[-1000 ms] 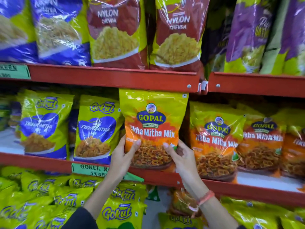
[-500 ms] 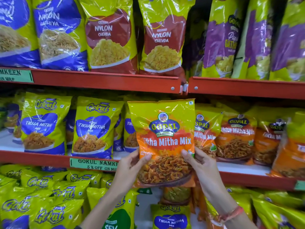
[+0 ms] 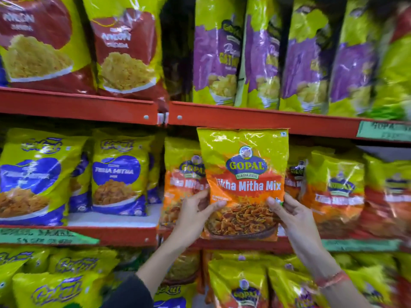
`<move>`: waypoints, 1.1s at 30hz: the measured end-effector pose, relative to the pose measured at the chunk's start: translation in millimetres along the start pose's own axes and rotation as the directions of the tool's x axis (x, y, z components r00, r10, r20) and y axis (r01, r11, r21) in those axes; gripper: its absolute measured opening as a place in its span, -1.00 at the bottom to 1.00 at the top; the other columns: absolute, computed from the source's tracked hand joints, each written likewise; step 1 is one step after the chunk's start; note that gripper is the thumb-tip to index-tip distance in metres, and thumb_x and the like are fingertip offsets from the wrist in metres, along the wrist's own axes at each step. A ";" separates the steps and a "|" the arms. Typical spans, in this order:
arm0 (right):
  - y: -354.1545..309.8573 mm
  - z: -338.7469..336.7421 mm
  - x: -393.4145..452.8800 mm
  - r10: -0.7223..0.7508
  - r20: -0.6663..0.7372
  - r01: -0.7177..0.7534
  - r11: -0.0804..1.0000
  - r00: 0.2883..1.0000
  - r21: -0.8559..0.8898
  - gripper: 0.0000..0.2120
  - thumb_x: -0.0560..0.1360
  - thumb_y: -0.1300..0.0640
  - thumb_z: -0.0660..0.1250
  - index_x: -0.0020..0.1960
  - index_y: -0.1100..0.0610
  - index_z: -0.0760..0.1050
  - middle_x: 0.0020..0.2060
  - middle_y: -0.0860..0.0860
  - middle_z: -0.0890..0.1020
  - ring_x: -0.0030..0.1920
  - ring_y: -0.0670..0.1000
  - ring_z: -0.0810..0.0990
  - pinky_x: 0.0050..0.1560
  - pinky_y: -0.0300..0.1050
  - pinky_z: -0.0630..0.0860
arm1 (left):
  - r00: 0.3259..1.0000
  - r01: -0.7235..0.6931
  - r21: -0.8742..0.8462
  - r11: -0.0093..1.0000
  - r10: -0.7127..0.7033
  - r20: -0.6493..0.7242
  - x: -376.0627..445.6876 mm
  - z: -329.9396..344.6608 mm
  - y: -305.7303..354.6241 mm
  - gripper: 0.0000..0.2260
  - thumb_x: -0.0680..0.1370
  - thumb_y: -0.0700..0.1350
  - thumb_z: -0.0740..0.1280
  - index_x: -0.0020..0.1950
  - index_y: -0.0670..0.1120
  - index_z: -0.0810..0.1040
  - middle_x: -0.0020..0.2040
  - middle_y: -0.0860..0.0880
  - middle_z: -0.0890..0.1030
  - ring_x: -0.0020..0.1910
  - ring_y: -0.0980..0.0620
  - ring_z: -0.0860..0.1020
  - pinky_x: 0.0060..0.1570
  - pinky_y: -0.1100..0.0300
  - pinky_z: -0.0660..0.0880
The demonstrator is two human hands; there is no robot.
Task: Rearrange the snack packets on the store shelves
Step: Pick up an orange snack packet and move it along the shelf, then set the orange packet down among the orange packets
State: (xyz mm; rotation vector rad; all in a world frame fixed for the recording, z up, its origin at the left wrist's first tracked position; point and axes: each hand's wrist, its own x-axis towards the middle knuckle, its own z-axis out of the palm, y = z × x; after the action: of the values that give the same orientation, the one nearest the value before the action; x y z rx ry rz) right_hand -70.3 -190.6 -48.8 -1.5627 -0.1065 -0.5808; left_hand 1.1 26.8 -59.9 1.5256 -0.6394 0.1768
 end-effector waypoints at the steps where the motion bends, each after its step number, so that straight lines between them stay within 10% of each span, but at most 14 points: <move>1: 4.6 -15.1 8.4 0.000 -0.009 0.000 1.000 1.000 -0.005 -0.76 0.51 0.20 0.39 0.18 0.07 0.62 -0.02 -0.08 0.77 -0.11 -0.23 0.73 -0.25 -0.46 0.57 | 1.000 -0.004 0.000 1.000 0.004 0.002 9.4 15.5 -4.5 -0.74 0.42 -0.04 0.43 0.09 -0.01 0.62 0.02 0.11 0.71 0.08 0.17 0.64 0.12 0.26 0.54; 10: 53.0 -55.6 47.3 0.019 -0.040 -0.023 0.996 0.999 -0.082 -0.80 0.54 0.15 0.39 0.14 0.00 0.65 -0.09 -0.14 0.79 -0.17 -0.16 0.71 -0.37 -0.18 0.57 | 0.998 0.057 0.062 0.996 -0.055 -0.036 40.7 67.3 -40.7 -0.71 0.51 -0.19 0.37 0.23 -0.03 0.55 0.01 0.17 0.67 -0.02 0.40 0.61 0.03 0.45 0.52; 17: 68.2 -58.0 57.6 0.059 -0.029 -0.061 0.996 0.998 -0.065 -0.83 0.55 0.19 0.38 0.12 0.02 0.61 -0.01 -0.15 0.72 0.00 -0.27 0.69 -0.10 -0.47 0.57 | 0.991 0.135 0.193 0.972 -0.128 -0.050 40.3 80.9 -41.3 -0.73 0.55 0.00 0.31 0.25 0.04 0.52 0.07 0.13 0.62 0.13 0.13 0.58 0.08 0.33 0.46; 23: 59.1 -38.0 30.1 0.005 -0.230 -0.040 0.988 0.973 -0.149 -0.43 0.55 0.08 0.40 0.51 0.11 0.32 0.26 -0.06 0.49 0.29 -0.09 0.46 0.32 -0.15 0.40 | 0.982 0.189 0.260 0.947 -0.179 -0.064 21.1 68.3 -35.7 -0.49 0.57 0.10 0.24 0.46 -0.09 0.35 0.32 0.04 0.51 0.28 0.04 0.51 0.28 0.10 0.46; 33: 79.0 55.7 -66.2 -0.186 -0.134 0.145 0.953 0.973 -0.266 -0.77 0.60 0.12 0.32 0.25 0.00 0.52 0.20 -0.06 0.58 0.27 -0.13 0.55 0.23 -0.14 0.52 | 0.954 0.297 0.040 0.954 -0.298 0.024 -60.7 -10.2 -29.5 -0.66 0.64 0.01 0.10 0.19 -0.12 0.57 0.04 -0.07 0.71 0.03 0.01 0.68 0.07 0.11 0.58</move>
State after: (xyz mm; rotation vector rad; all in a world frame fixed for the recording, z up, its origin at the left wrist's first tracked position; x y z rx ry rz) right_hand -78.5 -126.4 -146.3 -1.7607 -0.0446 -0.8766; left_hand -31.8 51.5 -114.4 1.6417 -0.4239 -0.0645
